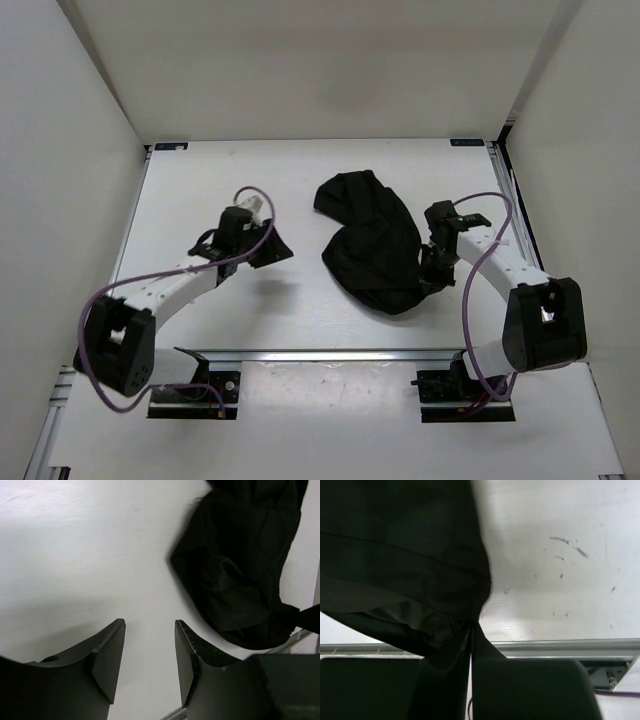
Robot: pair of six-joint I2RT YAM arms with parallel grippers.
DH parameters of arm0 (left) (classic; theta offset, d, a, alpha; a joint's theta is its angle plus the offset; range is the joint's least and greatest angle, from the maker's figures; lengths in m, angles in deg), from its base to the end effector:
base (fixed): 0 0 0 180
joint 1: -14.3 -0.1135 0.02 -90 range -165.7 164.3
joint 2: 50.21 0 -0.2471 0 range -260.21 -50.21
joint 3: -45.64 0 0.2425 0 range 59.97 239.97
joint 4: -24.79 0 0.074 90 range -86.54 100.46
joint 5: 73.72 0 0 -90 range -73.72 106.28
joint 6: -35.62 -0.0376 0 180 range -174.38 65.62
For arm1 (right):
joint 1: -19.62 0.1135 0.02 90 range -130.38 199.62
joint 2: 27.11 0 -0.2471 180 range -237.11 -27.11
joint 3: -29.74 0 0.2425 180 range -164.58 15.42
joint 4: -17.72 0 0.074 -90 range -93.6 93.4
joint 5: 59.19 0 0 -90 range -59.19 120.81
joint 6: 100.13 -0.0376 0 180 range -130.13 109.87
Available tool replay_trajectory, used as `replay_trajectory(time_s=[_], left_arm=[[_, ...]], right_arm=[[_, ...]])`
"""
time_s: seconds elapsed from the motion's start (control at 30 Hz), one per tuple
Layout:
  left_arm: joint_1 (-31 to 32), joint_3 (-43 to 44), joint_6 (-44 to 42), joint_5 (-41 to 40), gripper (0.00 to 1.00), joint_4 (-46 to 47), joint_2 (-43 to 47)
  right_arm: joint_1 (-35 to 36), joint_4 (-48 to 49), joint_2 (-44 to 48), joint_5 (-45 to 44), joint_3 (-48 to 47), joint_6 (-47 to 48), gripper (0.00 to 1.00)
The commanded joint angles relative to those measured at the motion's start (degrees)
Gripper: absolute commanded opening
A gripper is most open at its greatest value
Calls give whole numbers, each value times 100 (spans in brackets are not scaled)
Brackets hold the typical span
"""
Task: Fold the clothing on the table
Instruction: Flatten the skirt out
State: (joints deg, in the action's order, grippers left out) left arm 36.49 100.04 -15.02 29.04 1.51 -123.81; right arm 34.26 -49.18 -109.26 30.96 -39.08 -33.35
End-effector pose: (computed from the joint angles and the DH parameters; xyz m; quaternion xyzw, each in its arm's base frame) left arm 0.2384 -0.1062 0.1961 -0.0915 0.9061 -0.2923 0.2920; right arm 0.2333 0.0610 0.1924 0.0744 0.9936 0.0289 0.0801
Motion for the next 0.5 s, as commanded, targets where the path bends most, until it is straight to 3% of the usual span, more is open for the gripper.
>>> replay_trajectory(time_s=[0.0,0.1,0.13,0.17,0.2,0.23,0.3,0.33,0.37,0.47], left_arm=[[774,1069,-987,-349,55,228,-566],[1251,1948,-2034,-1106,53,-106,-1278],[1269,2056,-2167,-1187,41,-142,-1540],[1209,2170,-2090,-1135,15,-20,-1708],[1130,2189,-1968,-1065,4,59,-1762],[1103,2119,-1766,-1021,0,260,-1858],[1059,2005,-1808,-924,4,428,-2017],[1094,1969,-2035,-993,25,508,-2070],[1181,1952,-2115,-1003,32,578,-2096],[1278,1750,-2756,-977,40,815,-2211]], right_arm=[[14,143,323,-58,-157,-95,0],[13,107,243,-58,-368,19,0],[-13,99,235,-58,-429,72,0],[-4,72,182,-58,-456,64,0],[22,142,225,81,-491,55,0],[22,160,217,187,-491,46,0],[22,230,217,398,-483,2,0],[-21,230,199,442,-448,-33,0],[-22,239,217,512,-456,-51,0],[-66,204,261,505,-482,28,0]])
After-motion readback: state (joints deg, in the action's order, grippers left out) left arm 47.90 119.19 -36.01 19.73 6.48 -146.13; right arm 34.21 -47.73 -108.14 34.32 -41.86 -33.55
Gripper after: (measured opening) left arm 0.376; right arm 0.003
